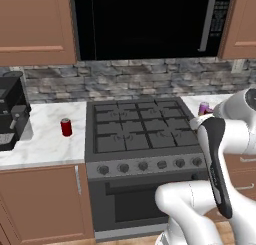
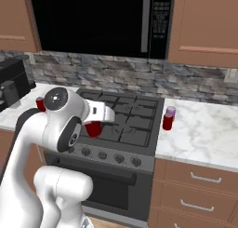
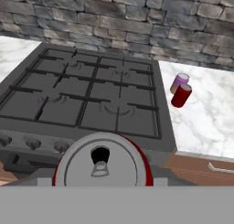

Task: Four empty soda cans are scattered around the kitchen. Gather all the cans and cluster them next to the stove for recycling.

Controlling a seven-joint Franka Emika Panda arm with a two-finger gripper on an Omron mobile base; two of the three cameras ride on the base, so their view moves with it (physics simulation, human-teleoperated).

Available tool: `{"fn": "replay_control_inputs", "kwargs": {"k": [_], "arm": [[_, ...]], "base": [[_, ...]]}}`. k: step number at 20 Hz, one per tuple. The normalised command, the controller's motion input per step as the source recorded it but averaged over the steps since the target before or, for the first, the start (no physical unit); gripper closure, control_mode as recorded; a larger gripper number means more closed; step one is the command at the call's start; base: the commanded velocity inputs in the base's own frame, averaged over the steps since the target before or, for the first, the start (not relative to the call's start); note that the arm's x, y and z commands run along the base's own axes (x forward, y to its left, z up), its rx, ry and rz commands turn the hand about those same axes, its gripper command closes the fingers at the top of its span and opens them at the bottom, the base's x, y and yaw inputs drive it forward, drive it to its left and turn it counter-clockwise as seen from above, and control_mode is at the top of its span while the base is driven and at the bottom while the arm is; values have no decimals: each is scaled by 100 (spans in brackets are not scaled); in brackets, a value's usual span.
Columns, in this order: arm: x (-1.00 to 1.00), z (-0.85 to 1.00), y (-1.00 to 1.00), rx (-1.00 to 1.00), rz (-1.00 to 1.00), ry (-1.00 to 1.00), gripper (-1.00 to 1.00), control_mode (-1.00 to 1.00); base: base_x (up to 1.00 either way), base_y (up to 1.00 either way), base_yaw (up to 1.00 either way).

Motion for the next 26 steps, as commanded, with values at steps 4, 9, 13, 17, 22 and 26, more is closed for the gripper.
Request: {"fn": "replay_control_inputs", "kwargs": {"k": [4,9,13,17,22,26], "arm": [[0,-24,-17,-7,0,0,100,-100],[0,-32,-25,-9,0,0,100,-100],[13,-23,-26,-4,0,0,100,-100],[23,-12,-23,-2,0,0,100,-100],[26,-4,-34,0,0,0,100,-100],[18,-7,-40,0,0,0,100,-100]], "base": [[0,0,0],[0,0,0],[0,0,0],[0,0,0],[0,0,0],[0,0,0]]}}
